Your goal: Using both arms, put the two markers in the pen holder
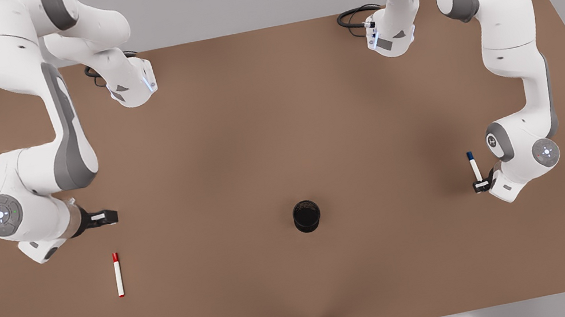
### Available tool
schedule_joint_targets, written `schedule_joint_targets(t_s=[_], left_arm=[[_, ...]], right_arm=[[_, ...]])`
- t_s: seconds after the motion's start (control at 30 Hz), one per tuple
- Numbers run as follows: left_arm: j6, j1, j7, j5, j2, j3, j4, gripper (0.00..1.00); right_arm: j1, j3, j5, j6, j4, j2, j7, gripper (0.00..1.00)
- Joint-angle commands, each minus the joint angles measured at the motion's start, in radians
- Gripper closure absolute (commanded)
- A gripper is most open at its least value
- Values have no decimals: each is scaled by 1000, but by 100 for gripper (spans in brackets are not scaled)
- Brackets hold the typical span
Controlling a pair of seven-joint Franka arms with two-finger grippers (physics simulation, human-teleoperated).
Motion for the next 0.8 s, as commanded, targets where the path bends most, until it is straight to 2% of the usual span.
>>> schedule_joint_targets(t_s=[0.0,0.07,0.13,0.23,0.3,0.4,0.5,0.63,0.77], left_arm=[[1,-1,30,1,-1,0,0,56],[1,-1,30,1,1,0,0,59],[1,-1,30,1,2,0,0,62],[2,-4,30,1,2,0,0,64],[2,-4,30,1,2,0,0,65],[1,-6,27,2,1,0,4,78],[-9,-18,18,2,-10,0,13,79],[-142,-50,-65,6,-52,-3,62,79],[-366,-89,-180,9,-84,-29,161,79]], right_arm=[[-28,0,17,236,-60,17,-6,0],[-45,0,21,341,-55,89,-20,0],[-48,2,26,365,-34,134,-26,0],[-56,-2,69,376,127,293,-119,0],[-59,-8,67,379,170,349,-171,0],[-73,-8,69,442,170,381,-213,0],[-94,-6,74,470,167,392,-230,0],[-94,-6,72,474,166,410,-231,0],[-93,-5,66,529,167,459,-233,0]])
